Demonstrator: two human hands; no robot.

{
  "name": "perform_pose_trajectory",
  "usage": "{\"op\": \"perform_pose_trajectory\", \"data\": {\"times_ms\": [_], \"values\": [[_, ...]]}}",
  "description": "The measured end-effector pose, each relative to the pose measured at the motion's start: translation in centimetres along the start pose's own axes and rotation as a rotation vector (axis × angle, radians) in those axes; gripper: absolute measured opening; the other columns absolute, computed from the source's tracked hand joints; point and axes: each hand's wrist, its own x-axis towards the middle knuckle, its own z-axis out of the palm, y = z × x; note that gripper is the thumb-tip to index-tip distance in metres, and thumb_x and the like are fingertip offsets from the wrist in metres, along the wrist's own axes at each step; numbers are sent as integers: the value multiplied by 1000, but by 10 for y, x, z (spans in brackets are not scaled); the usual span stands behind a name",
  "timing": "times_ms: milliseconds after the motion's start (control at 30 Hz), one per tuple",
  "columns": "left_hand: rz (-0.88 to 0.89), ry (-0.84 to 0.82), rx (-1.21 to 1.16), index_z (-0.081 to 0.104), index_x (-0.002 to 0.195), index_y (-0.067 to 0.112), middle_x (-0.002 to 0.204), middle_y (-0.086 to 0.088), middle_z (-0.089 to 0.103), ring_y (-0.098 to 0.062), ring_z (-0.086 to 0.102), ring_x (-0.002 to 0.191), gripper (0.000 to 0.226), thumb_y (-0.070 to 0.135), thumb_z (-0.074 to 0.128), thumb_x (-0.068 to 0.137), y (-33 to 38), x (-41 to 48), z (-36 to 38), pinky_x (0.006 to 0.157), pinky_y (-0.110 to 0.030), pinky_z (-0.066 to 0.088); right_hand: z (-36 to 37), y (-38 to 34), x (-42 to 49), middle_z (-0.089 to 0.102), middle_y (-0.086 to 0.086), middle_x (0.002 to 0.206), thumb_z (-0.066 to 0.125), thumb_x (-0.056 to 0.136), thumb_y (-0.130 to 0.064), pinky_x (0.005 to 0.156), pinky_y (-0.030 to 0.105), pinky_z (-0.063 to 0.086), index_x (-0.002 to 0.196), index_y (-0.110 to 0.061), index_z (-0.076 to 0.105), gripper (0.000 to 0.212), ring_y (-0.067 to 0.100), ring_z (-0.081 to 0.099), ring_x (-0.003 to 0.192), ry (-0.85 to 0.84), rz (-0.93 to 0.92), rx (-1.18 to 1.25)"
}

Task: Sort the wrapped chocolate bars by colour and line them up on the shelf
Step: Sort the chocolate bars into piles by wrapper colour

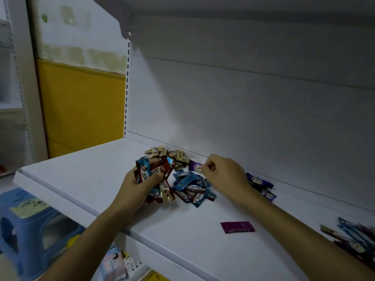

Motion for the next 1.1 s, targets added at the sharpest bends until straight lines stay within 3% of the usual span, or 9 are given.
{"op": "perform_pose_trajectory", "data": {"times_ms": [167, 333, 433, 500, 633, 833, 933, 1033, 1100], "values": [[13, -23, 42, 61, 106, 33, 86, 2, 75, -18, 72, 71, 26, 13, 62, 91, 0, -1, 5, 52, -27, 55, -29, 82, 5, 67, -3, 77, 63, 88, -28, 81, 32, 46, 85, -18, 66, 11, 17, 60, 69, 168, 92, -185], [12, -38, 39, 62, 106, 29, 87, 1, 75, -18, 72, 73, 23, 12, 62, 91, 2, -3, 6, 56, -27, 55, -14, 115, -11, 62, -4, 81, 47, 94, -40, 78, 28, 36, 82, -20, 60, 27, 17, 54, 80, -236, -9, -356], [17, -39, 32, 62, 106, 29, 86, 1, 75, -17, 72, 71, 24, 10, 61, 91, 4, -5, 7, 53, -25, 55, -15, 97, -7, 49, -5, 68, 32, 99, -45, 80, 32, 39, 63, -19, 46, 46, 16, 45, 72, -172, -52, -490], [20, -49, 22, 62, 106, 29, 86, 2, 75, -15, 72, 70, 25, 9, 61, 91, 6, -6, 7, 52, -22, 54, -12, 70, -4, 50, -5, 69, 35, 99, -46, 73, 31, 40, 61, -21, 45, 47, 15, 48, 74, -171, -22, -276], [21, -77, 3, 62, 110, 27, 88, 0, 75, -16, 72, 72, 27, 8, 61, 90, 8, -8, 5, 53, -21, 53, 5, -6, 4, 71, -8, 86, 45, 96, -47, 65, 19, 50, 89, -23, 67, 33, 8, 64, 79, -469, 311, 758], [17, -36, 9, 63, 109, 23, 81, -5, 75, -15, 69, 62, 22, 11, 62, 90, 10, -9, 4, 43, -20, 47, 25, -36, 26, 72, -2, 75, 57, 94, -19, 47, 15, 46, 94, -14, 67, 11, 5, 66, 60, -339, 362, 1019], [9, -25, 7, 60, 110, 28, 89, -5, 75, -21, 71, 66, 24, 15, 62, 91, 10, -8, 4, 43, -24, 48, 22, -15, 33, 70, 3, 76, 60, 92, -15, 48, 17, 44, 95, -7, 68, 12, 4, 58, 52, -235, 416, 866], [7, -28, 5, 59, 109, 33, 89, -5, 76, -24, 71, 68, 25, 19, 63, 89, 11, -8, 4, 44, -25, 49, 28, 6, 26, 67, 3, 79, 70, 84, -21, 66, 28, 48, 80, -14, 69, 8, 12, 60, 69, -208, 366, 545], [3, -35, 1, 59, 109, 33, 90, -7, 75, -25, 71, 68, 26, 22, 65, 86, 11, -8, 4, 45, -26, 50, 36, 11, 18, 61, -2, 75, 74, 81, -25, 64, 28, 46, 82, -18, 64, 12, 14, 57, 70, -163, 342, 426]]}}
